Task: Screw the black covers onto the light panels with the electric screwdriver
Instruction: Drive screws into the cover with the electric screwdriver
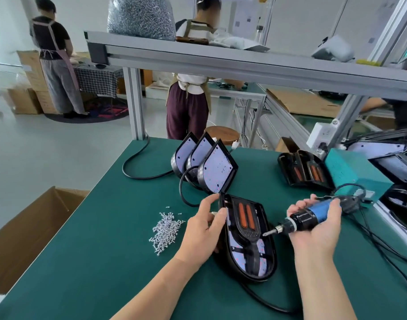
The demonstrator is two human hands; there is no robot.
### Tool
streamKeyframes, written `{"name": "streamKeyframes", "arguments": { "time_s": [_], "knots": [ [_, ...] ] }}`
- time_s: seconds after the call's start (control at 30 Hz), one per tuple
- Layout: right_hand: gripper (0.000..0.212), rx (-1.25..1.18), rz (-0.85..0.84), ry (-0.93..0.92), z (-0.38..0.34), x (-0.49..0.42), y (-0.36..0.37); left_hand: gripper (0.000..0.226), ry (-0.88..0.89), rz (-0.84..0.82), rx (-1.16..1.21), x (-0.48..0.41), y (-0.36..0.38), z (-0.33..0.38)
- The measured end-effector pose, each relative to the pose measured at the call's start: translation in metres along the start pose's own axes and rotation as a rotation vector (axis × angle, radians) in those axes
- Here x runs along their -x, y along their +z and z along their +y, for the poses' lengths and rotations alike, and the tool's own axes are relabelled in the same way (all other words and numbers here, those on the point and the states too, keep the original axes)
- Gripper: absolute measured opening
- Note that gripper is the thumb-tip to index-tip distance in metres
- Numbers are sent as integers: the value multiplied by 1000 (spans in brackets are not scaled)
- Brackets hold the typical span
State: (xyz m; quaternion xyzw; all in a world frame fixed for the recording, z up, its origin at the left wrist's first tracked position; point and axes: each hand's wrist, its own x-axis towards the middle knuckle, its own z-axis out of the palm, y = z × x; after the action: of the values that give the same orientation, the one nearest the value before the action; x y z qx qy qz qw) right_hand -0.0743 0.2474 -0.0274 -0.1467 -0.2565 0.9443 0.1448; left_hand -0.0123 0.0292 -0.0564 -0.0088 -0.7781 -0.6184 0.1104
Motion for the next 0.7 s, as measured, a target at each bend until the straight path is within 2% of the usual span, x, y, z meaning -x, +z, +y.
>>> {"name": "streamKeyframes", "arguments": {
  "time_s": [0.1, 0.13, 0.23, 0.27, 0.37, 0.47, 0.7],
  "knots": [
    [45, 71, 33, 23, 4, -8, -8, 14, -33, 157, 44, 1, -1, 1],
    [47, 104, 21, 26, 4, -9, -9, 12, 3, 228, -13, 2, -3, 1],
    [47, 135, -18, 80, 7, -8, -10, 14, 106, 367, -395, -3, -28, -2],
    [47, 127, -26, 106, 8, -7, -10, 14, 75, 335, -502, -8, -41, -2],
    [43, 72, -46, 142, 10, -4, -11, 15, -44, 92, -703, -22, -74, 0],
    [41, 13, -73, 160, 11, -2, -10, 14, -24, -104, -893, -30, -81, 5],
    [39, 25, -107, 166, 6, -3, -10, 14, -84, -264, -1092, -38, -72, 14]
  ]
}}
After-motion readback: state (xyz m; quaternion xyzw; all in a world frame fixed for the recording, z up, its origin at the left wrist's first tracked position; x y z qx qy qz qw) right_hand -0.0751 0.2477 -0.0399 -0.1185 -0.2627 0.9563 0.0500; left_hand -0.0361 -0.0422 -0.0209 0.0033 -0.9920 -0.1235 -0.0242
